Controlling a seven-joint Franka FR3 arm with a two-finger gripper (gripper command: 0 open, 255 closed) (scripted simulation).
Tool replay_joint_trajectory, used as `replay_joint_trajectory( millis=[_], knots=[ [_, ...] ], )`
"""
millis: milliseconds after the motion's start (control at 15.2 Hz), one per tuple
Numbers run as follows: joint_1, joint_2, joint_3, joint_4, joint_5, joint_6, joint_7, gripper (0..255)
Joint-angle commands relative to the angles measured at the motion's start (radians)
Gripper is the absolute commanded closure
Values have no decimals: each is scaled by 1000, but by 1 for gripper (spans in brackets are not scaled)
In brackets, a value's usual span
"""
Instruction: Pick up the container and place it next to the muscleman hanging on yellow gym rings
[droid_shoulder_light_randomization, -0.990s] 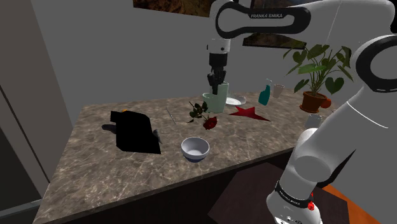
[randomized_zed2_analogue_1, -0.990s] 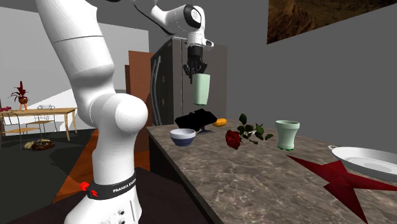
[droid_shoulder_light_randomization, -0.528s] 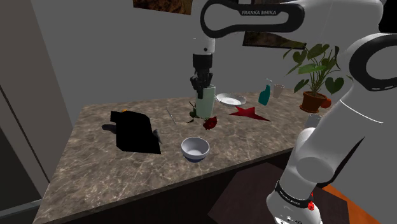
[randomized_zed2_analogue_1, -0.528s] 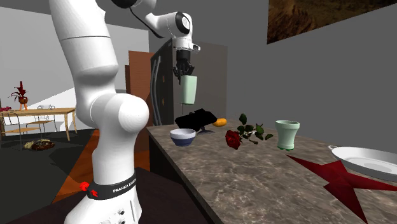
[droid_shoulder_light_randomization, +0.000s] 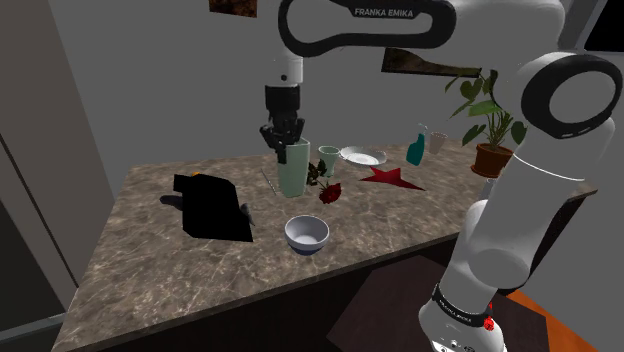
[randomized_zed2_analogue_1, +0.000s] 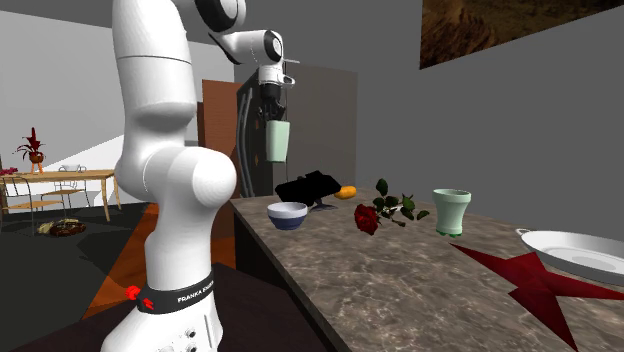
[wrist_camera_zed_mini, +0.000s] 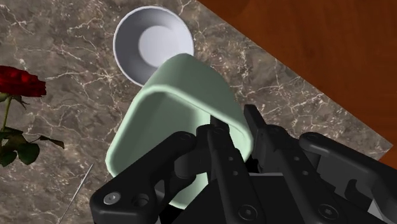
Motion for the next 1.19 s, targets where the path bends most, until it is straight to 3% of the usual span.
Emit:
replay_joint_trajectory(
  millis=[0,66,1122],
  knots=[
    [21,40,28,45,-3,-4,52,255],
    [29,59,38,67,-7,-7,71,255],
    [30,42,38,-168,-1,211,62,255]
  ],
)
